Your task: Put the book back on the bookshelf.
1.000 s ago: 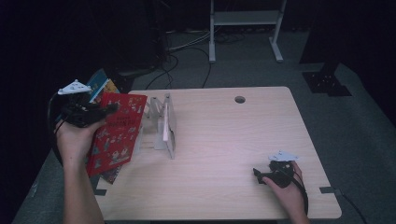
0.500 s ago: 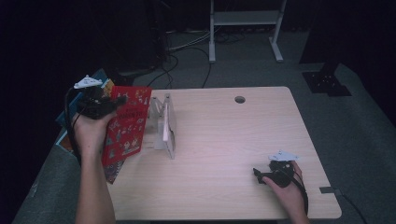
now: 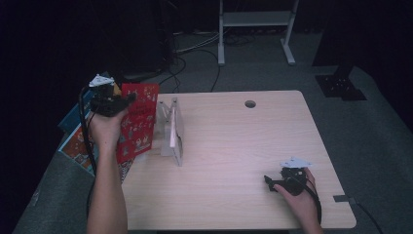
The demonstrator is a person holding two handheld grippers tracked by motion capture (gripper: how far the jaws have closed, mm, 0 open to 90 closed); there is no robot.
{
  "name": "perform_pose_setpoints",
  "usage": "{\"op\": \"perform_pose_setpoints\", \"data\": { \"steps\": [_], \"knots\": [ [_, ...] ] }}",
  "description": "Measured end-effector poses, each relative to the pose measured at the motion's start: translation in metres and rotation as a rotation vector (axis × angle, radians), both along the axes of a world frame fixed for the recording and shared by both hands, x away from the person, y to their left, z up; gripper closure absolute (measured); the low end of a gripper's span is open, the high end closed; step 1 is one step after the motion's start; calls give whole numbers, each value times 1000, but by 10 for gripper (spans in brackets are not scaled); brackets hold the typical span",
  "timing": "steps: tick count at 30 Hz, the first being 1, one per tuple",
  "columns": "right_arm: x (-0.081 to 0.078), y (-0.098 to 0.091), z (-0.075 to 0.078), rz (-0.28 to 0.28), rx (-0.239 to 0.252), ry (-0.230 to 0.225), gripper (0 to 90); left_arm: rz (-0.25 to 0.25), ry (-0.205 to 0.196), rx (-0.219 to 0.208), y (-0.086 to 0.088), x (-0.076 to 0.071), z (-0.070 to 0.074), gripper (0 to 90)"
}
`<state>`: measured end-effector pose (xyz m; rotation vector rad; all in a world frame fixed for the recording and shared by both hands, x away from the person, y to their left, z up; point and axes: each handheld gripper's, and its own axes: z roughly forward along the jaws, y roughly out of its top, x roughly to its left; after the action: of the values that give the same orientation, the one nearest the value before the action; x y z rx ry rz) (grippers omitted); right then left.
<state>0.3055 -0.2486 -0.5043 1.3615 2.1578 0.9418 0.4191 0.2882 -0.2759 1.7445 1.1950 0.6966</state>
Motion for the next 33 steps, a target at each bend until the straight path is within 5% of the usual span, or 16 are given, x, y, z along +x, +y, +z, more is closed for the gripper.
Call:
{"op": "perform_pose_setpoints", "data": {
  "steps": [18, 33],
  "knots": [
    [0, 0, 0, 0, 0, -1, 88, 9, -10, -8, -2, 6, -12, 795],
    [0, 0, 0, 0, -1, 1, 88, 33, 23, 7, 5, -25, -13, 795]
  ]
}}
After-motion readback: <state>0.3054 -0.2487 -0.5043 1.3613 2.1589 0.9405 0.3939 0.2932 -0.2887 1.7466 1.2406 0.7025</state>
